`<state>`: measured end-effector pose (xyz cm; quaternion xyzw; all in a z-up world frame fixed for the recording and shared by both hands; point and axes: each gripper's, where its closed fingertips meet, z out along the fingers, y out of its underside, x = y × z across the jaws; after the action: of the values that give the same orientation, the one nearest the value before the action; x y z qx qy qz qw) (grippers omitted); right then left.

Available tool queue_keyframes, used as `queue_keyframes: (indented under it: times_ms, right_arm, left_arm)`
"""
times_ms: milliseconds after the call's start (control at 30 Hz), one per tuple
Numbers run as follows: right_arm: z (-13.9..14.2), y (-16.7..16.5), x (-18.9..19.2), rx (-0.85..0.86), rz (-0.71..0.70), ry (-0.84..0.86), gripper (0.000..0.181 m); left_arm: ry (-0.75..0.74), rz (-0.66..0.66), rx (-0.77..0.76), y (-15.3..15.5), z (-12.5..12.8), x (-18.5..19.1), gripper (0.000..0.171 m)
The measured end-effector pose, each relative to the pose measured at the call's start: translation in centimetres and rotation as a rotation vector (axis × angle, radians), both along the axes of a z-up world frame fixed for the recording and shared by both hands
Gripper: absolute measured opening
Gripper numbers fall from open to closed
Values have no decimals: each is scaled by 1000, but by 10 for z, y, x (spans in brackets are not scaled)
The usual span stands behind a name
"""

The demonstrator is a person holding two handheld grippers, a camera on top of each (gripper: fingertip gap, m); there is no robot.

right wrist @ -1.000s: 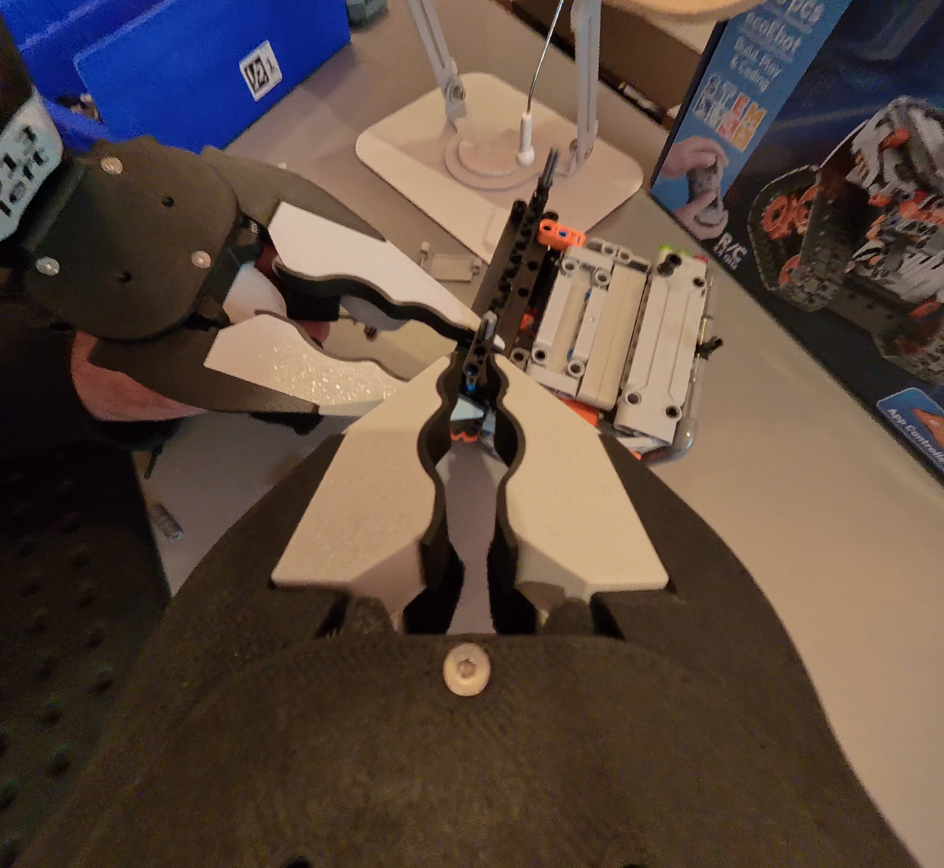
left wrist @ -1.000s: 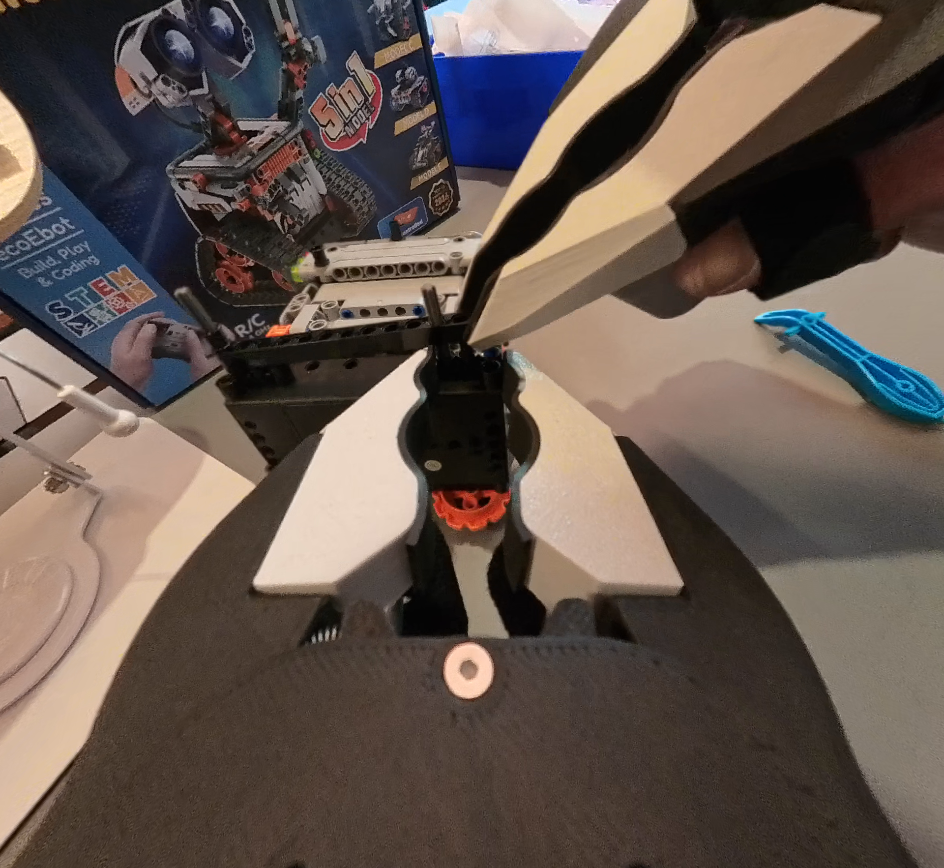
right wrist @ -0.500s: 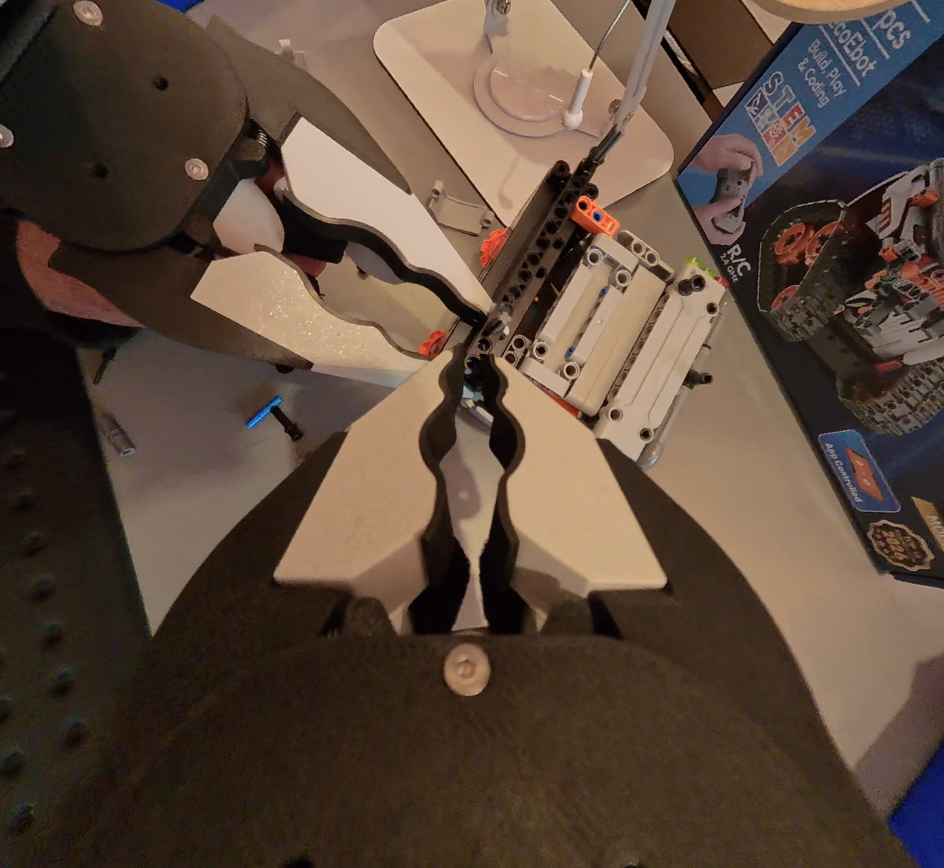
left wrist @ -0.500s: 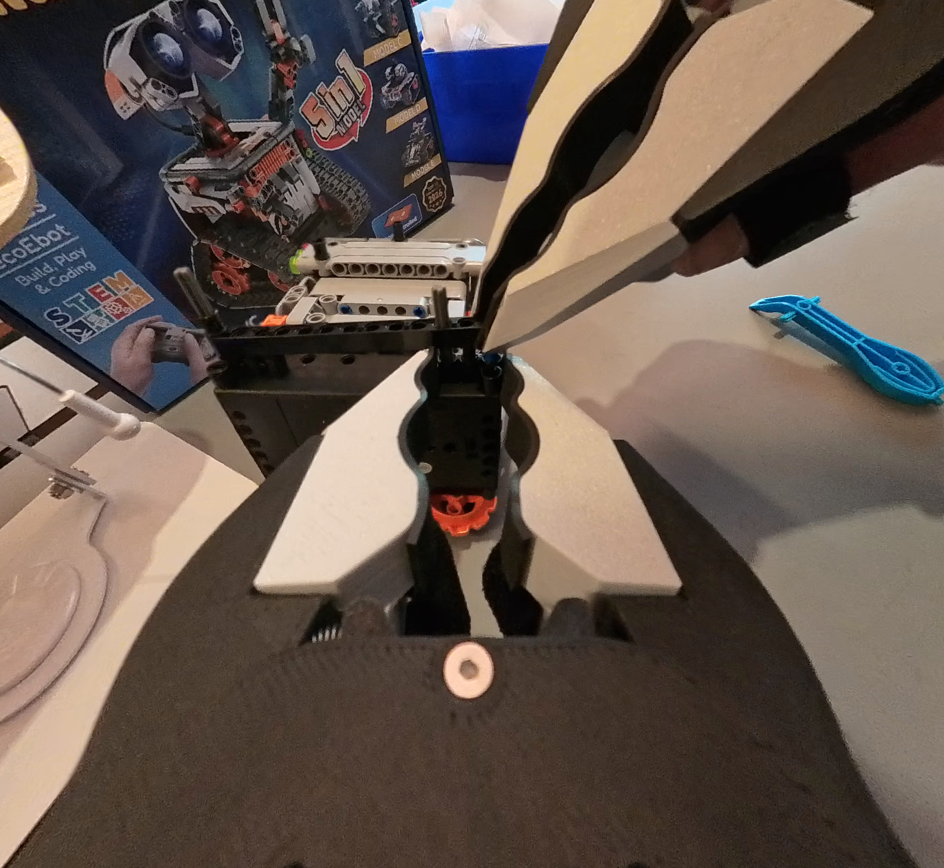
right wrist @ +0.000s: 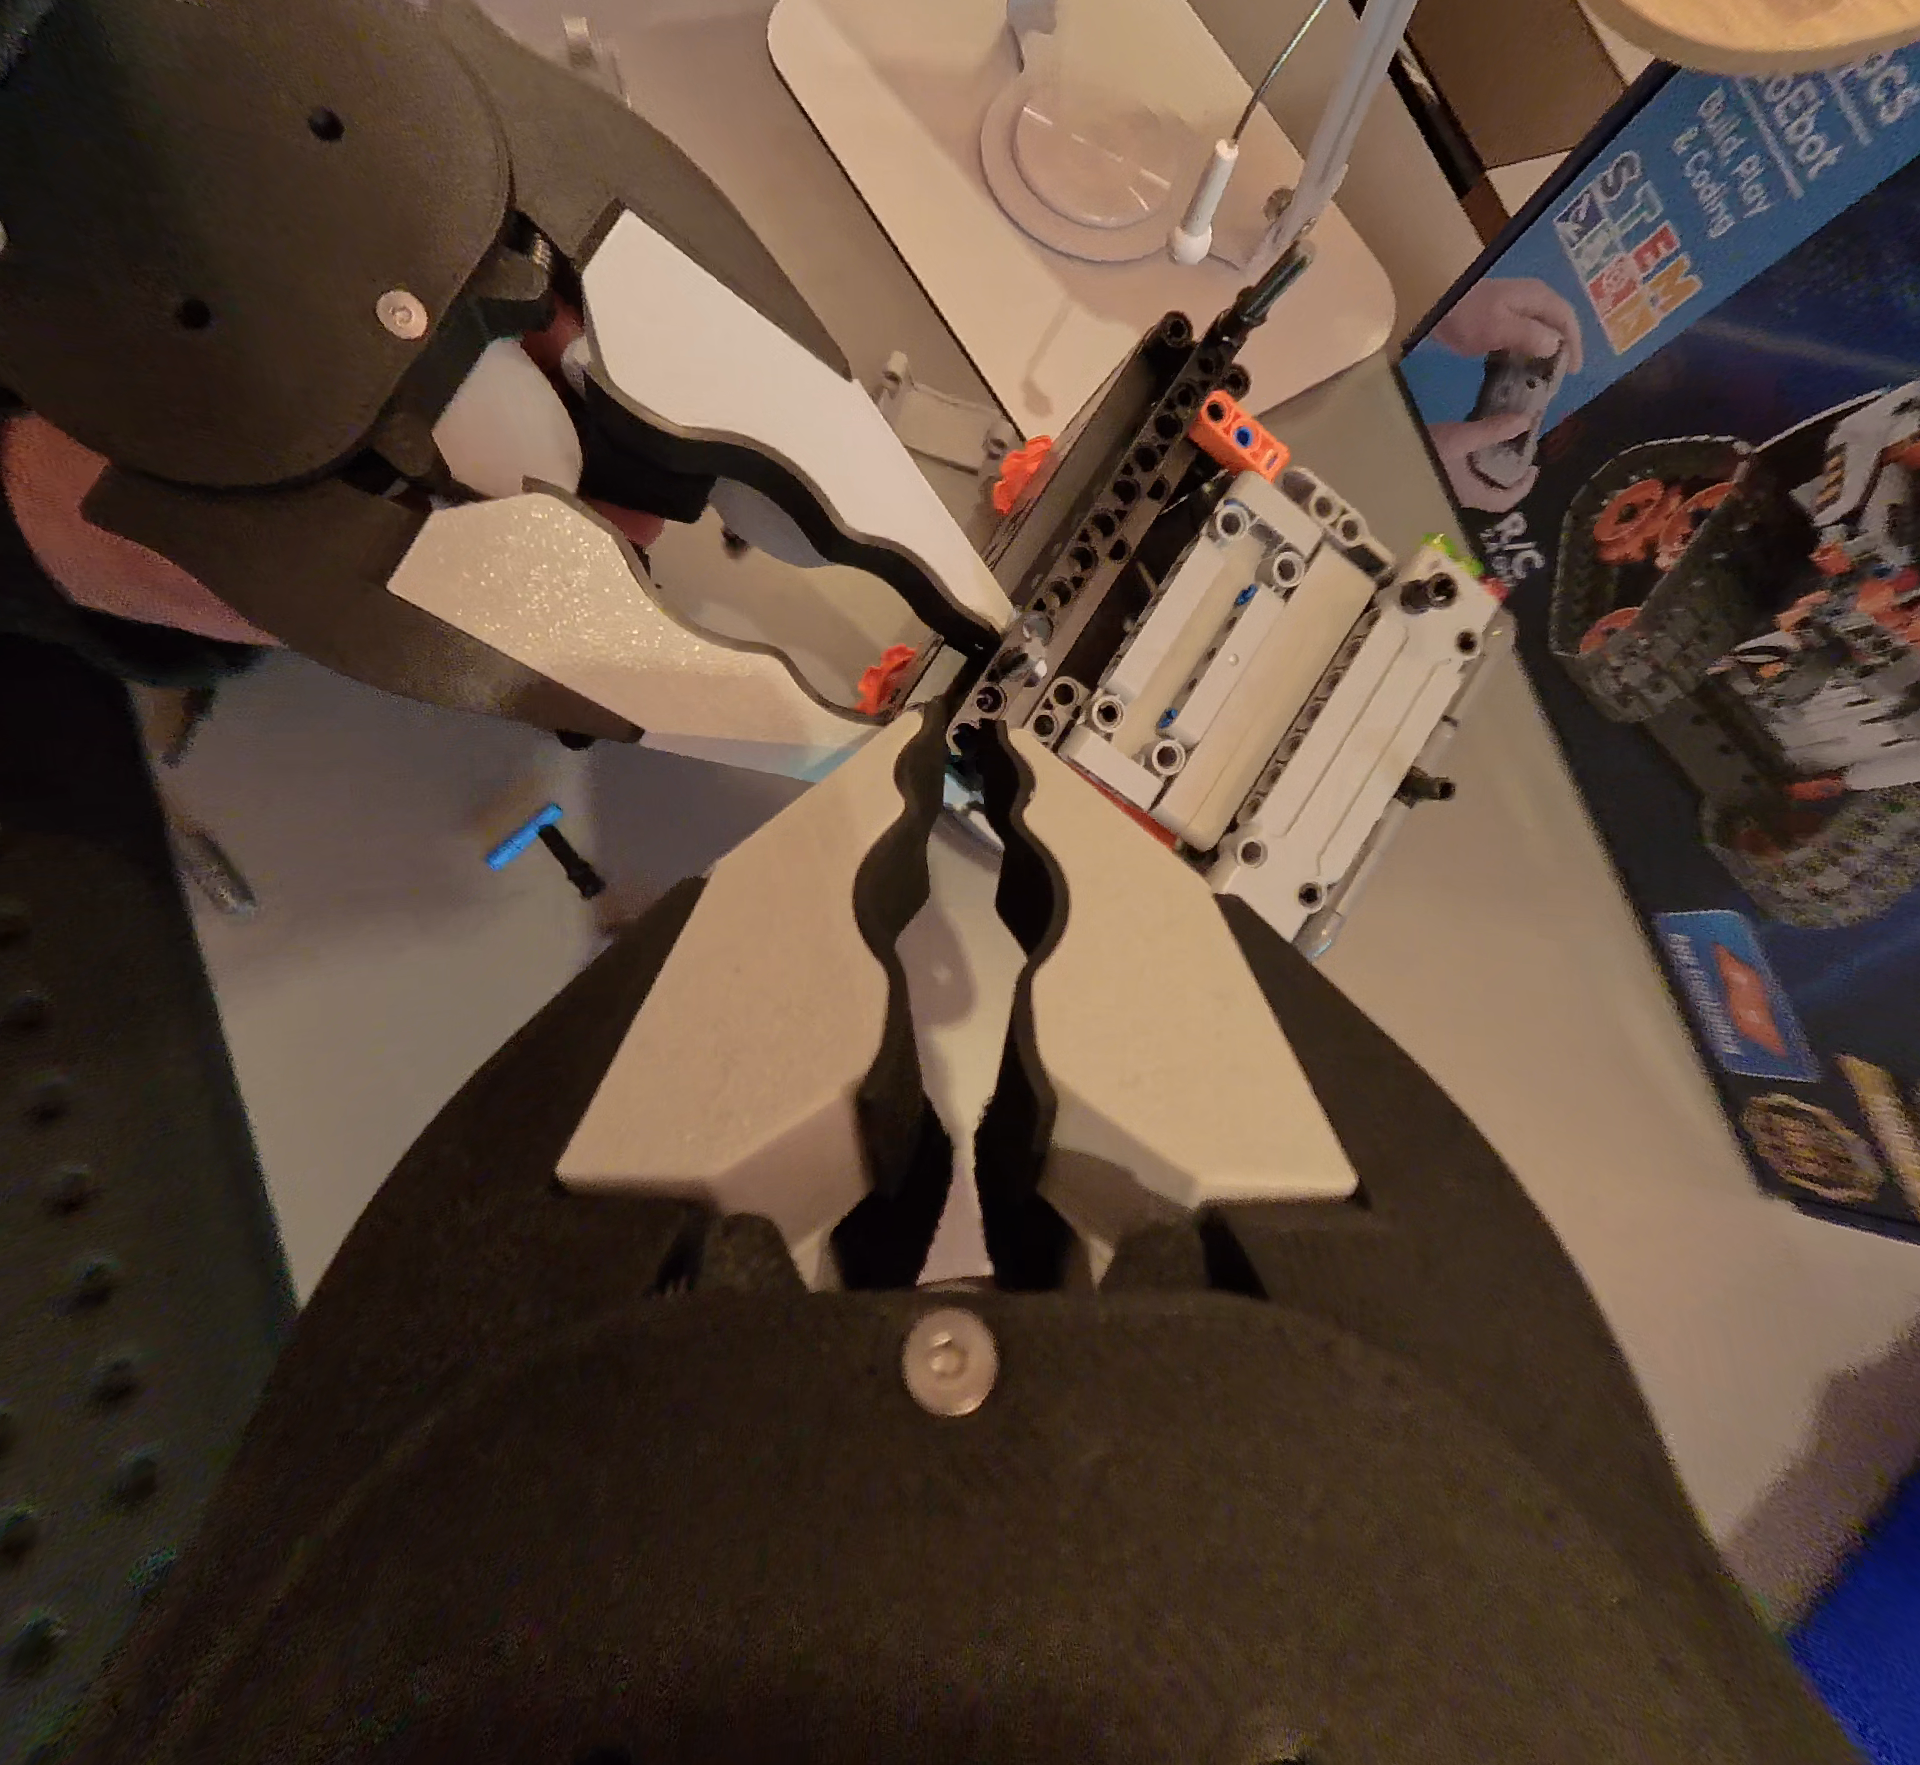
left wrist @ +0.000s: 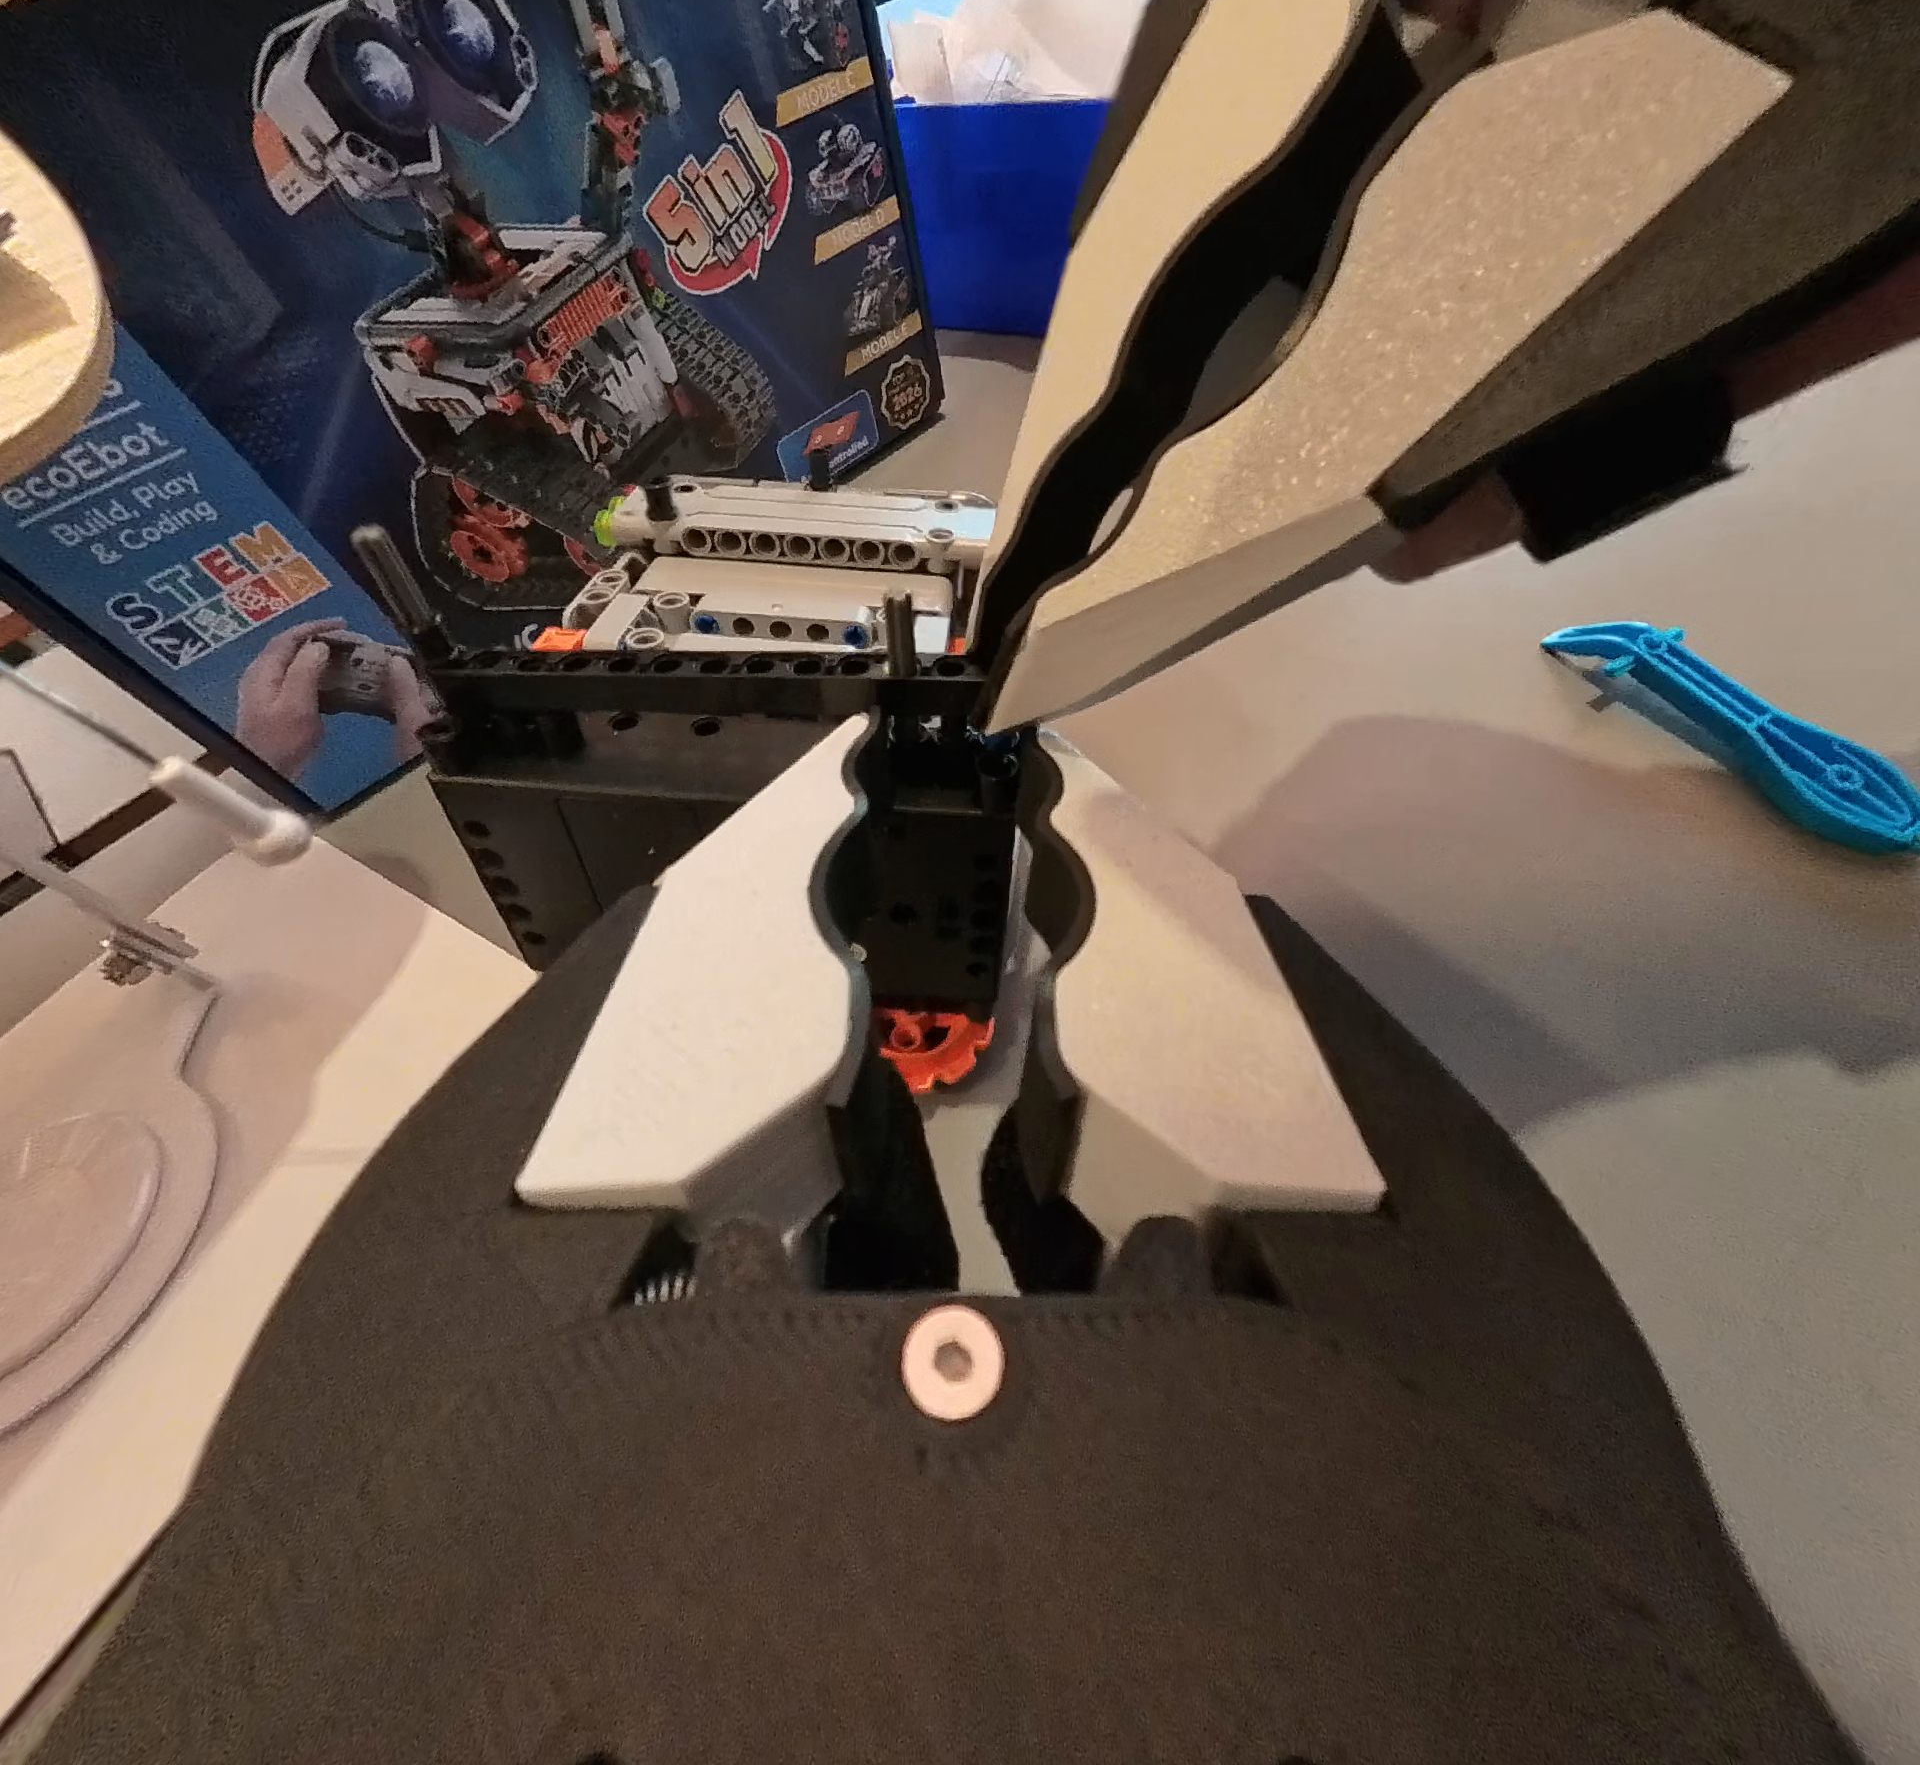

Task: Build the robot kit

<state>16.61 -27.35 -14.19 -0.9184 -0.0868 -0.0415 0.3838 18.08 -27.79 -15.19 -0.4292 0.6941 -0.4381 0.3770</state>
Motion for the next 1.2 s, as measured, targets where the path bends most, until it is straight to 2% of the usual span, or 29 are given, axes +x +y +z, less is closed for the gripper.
queue_keyframes:
  times_ms: [233, 333, 567, 667, 867, 1200]
  right_arm:
    - [5, 5, 1, 83, -70, 210, 9]
    - [10, 2, 2, 118, -71, 246, 4]
    - [23, 4, 6, 123, -47, 233, 0]
    - [12, 4, 6, 34, -21, 216, 0]
    - [7, 1, 5, -56, 41, 149, 0]
    - [4, 0, 2, -110, 113, 80, 0]
  left_arm:
    - [-13, 5, 21, 4, 0, 1, 23]
    - [-15, 11, 8, 7, 1, 1, 24]
    - [-16, 14, 20, 6, 1, 1, 24]
    - [-17, 16, 24, 6, 1, 2, 24]
    - [-7, 16, 35, 5, 0, 2, 22]
    - [4, 15, 19, 8, -1, 2, 22]
